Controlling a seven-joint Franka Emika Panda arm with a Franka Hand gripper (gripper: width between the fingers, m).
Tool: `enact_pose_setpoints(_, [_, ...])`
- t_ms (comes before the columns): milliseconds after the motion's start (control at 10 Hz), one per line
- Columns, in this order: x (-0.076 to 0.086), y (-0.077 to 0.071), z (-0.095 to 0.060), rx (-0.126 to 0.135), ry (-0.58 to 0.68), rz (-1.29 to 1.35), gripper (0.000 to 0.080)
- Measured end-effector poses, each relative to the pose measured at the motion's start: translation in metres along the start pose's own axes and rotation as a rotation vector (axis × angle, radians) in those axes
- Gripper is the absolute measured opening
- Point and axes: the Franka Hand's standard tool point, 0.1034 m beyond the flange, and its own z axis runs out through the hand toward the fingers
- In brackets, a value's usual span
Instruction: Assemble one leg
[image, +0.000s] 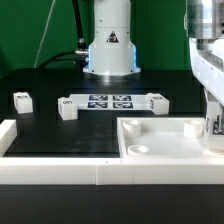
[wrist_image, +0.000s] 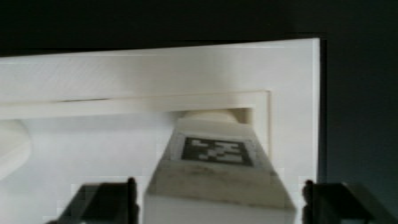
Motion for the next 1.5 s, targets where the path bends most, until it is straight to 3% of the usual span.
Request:
enact_pose_setpoints(100, [-0.0011, -0.0006, -0.0007, 0.001, -0.001, -0.032, 0.0574])
enact_pose_setpoints(200, [-0.0012, -0.0010, -0.0016, -0.004, 0.001, -0.154, 0.0574])
enact_pose_setpoints(300, [-0.0020, -0.0015, -0.0018, -0.002, 0.000, -0.260, 0.0634])
enact_pose_setpoints(700, [-0.0024, -0.0014, -0.0018, -0.006, 0.007, -0.682, 0.0649])
enact_pose_setpoints(1000, [0.0005, 0.0003, 0.0000, -0.044, 0.034, -1.013, 0.0649])
enact_pose_setpoints(1500, [0.0048, -0.0002, 0.0012, -0.061, 0.045, -1.351, 0.0649])
